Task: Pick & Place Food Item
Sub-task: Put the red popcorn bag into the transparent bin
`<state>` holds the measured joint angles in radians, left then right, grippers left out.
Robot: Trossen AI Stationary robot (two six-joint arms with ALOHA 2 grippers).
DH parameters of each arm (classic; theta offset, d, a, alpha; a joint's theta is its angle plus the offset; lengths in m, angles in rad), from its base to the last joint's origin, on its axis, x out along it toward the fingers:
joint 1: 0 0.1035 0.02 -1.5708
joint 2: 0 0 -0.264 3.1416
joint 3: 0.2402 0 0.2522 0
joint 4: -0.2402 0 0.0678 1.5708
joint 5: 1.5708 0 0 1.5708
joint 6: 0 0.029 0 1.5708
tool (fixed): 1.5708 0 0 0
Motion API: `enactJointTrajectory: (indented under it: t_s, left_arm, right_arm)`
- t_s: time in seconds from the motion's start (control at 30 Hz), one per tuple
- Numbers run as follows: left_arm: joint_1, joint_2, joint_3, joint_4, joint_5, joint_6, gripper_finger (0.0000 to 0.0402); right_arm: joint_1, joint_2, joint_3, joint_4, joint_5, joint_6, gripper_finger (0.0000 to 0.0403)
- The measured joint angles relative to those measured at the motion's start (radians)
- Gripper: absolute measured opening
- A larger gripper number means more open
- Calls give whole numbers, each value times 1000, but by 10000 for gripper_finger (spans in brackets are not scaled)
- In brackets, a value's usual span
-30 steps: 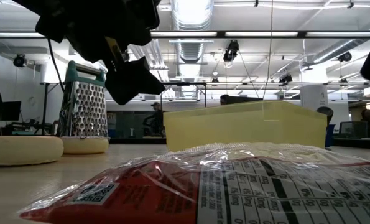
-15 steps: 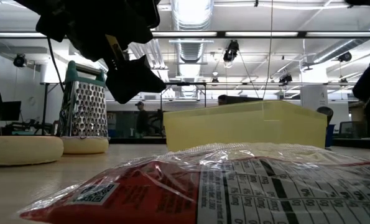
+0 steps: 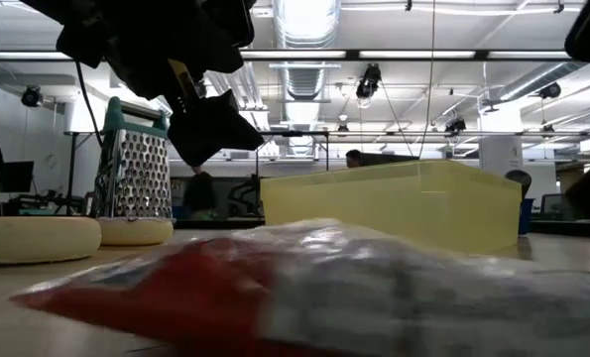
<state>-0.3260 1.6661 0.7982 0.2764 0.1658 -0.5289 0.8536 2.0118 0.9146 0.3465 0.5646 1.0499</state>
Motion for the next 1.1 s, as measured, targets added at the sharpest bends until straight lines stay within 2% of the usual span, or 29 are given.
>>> enactJointTrajectory:
  t_s: [0.17,0.57,0.7,1.1]
  left_arm:
    - [0,0,0,0,-8,0,303]
    - [0,0,0,-8,-8,-8,303]
    - [1,0,0,-35,-7,-49,303]
    - [1,13,-1,-114,-6,-230,303]
  right_arm:
    - [0,57,55,-2,1,-15,187]
    - [-1,33,63,-41,-18,24,187]
    - [-1,32,62,-76,-10,69,187]
    - [-1,33,60,-77,-10,64,187]
